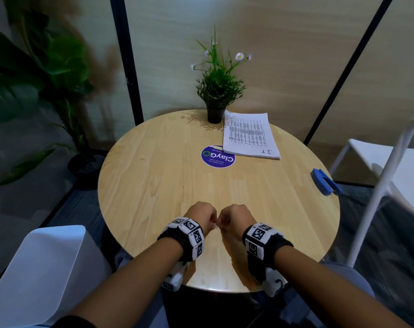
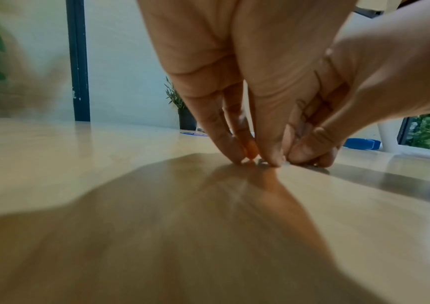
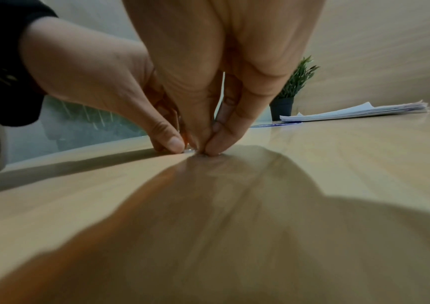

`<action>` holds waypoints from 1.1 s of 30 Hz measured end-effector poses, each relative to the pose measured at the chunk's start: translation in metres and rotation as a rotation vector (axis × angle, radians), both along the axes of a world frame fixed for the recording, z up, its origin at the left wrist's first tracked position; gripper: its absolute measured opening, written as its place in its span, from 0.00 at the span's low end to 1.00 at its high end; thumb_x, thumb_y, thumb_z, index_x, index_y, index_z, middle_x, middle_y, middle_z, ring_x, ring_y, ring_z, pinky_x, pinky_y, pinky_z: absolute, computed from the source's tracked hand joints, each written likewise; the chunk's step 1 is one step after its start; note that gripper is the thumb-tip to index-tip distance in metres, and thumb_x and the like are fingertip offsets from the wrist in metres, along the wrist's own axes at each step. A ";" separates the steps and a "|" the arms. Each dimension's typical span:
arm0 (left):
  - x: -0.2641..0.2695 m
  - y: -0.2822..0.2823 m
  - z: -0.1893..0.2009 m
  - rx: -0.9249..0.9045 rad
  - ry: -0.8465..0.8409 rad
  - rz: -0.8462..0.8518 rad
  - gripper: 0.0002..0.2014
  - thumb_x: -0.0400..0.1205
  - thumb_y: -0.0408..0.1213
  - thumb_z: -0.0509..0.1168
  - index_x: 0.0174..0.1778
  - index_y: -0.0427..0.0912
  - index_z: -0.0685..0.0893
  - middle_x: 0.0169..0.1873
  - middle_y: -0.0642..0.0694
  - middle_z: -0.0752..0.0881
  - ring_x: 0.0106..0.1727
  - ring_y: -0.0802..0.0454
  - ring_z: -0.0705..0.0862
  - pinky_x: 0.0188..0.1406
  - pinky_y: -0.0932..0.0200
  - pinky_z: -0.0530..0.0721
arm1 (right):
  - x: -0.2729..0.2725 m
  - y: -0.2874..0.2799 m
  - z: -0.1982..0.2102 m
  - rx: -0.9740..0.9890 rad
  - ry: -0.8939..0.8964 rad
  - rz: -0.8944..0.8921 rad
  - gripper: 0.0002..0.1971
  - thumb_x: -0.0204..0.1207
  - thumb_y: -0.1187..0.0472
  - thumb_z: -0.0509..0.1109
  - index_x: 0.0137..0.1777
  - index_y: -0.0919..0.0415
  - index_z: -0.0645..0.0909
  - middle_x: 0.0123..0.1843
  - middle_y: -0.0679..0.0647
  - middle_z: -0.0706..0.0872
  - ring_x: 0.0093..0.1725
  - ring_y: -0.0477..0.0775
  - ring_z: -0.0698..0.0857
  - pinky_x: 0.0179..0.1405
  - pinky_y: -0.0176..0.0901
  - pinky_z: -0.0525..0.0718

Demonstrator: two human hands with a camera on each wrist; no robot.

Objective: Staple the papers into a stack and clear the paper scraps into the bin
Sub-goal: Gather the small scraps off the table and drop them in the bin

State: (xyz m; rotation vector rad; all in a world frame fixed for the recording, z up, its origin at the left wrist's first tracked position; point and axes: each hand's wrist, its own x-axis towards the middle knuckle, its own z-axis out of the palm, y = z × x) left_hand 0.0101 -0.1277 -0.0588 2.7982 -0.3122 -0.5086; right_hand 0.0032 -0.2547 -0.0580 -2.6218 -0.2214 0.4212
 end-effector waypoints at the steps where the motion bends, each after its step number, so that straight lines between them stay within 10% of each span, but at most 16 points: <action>1: 0.001 0.000 0.001 0.006 0.016 -0.007 0.12 0.80 0.39 0.67 0.57 0.41 0.87 0.57 0.40 0.87 0.60 0.42 0.84 0.59 0.55 0.80 | 0.000 -0.001 0.000 0.005 0.002 -0.010 0.07 0.73 0.65 0.70 0.47 0.60 0.89 0.49 0.55 0.91 0.50 0.54 0.88 0.50 0.34 0.80; 18: 0.005 -0.013 -0.007 0.121 0.034 -0.119 0.12 0.84 0.37 0.59 0.57 0.31 0.79 0.58 0.33 0.82 0.59 0.35 0.81 0.55 0.48 0.79 | 0.007 -0.009 0.000 0.199 0.122 -0.222 0.05 0.61 0.70 0.77 0.31 0.60 0.87 0.31 0.52 0.88 0.34 0.46 0.84 0.35 0.33 0.83; 33: -0.007 0.070 0.024 -0.281 0.009 0.120 0.10 0.82 0.31 0.61 0.54 0.32 0.84 0.57 0.38 0.88 0.60 0.42 0.84 0.59 0.56 0.78 | 0.012 0.014 0.043 0.344 0.087 -0.261 0.13 0.64 0.74 0.76 0.26 0.57 0.84 0.25 0.53 0.85 0.26 0.46 0.82 0.36 0.37 0.84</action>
